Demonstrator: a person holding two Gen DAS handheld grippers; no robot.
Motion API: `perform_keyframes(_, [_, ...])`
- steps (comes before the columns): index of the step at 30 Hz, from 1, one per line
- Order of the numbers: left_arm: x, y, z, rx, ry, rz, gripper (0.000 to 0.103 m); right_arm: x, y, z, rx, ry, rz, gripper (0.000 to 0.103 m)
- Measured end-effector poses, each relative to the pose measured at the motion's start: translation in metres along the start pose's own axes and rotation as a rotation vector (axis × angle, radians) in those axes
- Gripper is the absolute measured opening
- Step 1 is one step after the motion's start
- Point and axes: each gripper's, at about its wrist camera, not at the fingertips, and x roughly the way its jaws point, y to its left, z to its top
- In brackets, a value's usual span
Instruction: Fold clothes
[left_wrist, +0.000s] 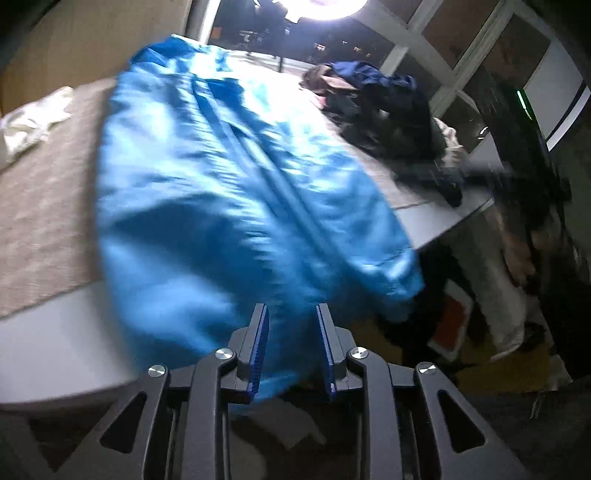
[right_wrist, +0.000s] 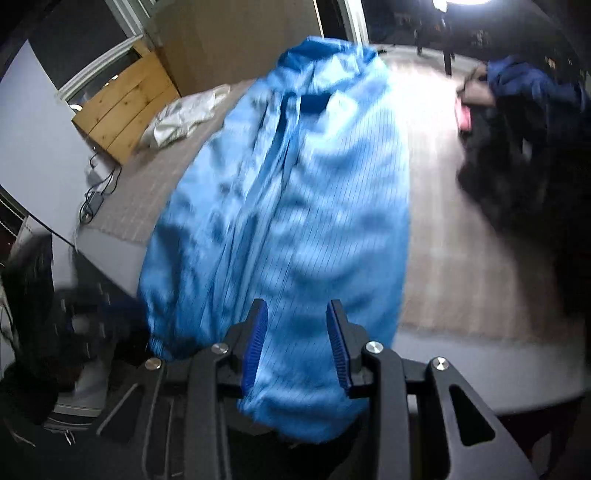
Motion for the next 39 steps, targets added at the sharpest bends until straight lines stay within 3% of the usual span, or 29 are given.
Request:
perform_keyframes(6, [0.039, -0.051, 0.0, -0.028, 0.039, -0.072, 0.031, 0.017, -0.011, 0.095, -0.146, 0.008, -0.002, 0.043])
perform_keyframes(9, [0.062, -0.065, 0.003, -0.104, 0.07, -0.045, 0.033, 0.045, -0.014, 0.143, -0.194, 0.048, 0.013, 0.043])
perform_keyframes(14, [0.077, -0.074, 0.012, -0.27, 0.018, 0.014, 0.041, 0.113, -0.012, 0.195, -0.282, 0.188, -0.013, 0.044])
perform_keyframes(17, [0.082, -0.074, 0.016, -0.359, -0.022, 0.059, 0.041, 0.153, -0.017, 0.203, -0.291, 0.296, -0.053, 0.043])
perform_keyframes(19, [0.083, -0.074, 0.015, -0.398, -0.038, 0.09, 0.033, 0.17, -0.02, 0.203, -0.295, 0.328, -0.069, 0.043])
perform_keyframes(21, [0.082, -0.075, 0.013, -0.404, -0.035, 0.126, 0.004, 0.178, -0.023, 0.201, -0.291, 0.339, -0.042, 0.043])
perform_keyframes(22, [0.082, -0.075, 0.011, -0.409, -0.034, 0.133, 0.005, 0.18, -0.023, 0.2, -0.302, 0.337, -0.036, 0.037])
perform_keyframes(23, [0.081, -0.074, 0.01, -0.415, -0.034, 0.138, 0.004, 0.181, -0.023, 0.198, -0.313, 0.334, -0.029, 0.024])
perform_keyframes(25, [0.075, -0.072, 0.008, -0.418, -0.047, 0.154, 0.003, 0.183, -0.021, 0.195, -0.342, 0.33, -0.017, 0.007])
perform_keyframes(29, [0.062, -0.068, 0.005, -0.424, -0.072, 0.184, 0.003, 0.178, -0.02, 0.193, -0.326, 0.315, 0.067, 0.005])
perform_keyframes(34, [0.062, -0.058, -0.004, -0.419, -0.046, 0.233, 0.004, 0.183, -0.014, 0.185, -0.377, 0.317, 0.047, 0.005])
perform_keyframes(36, [0.051, -0.057, -0.008, -0.42, -0.061, 0.272, 0.015, 0.172, -0.015, 0.184, -0.357, 0.304, 0.07, 0.006])
perform_keyframes(39, [0.034, -0.055, -0.015, -0.422, -0.083, 0.33, 0.019, 0.145, -0.009, 0.183, -0.359, 0.248, 0.138, 0.011])
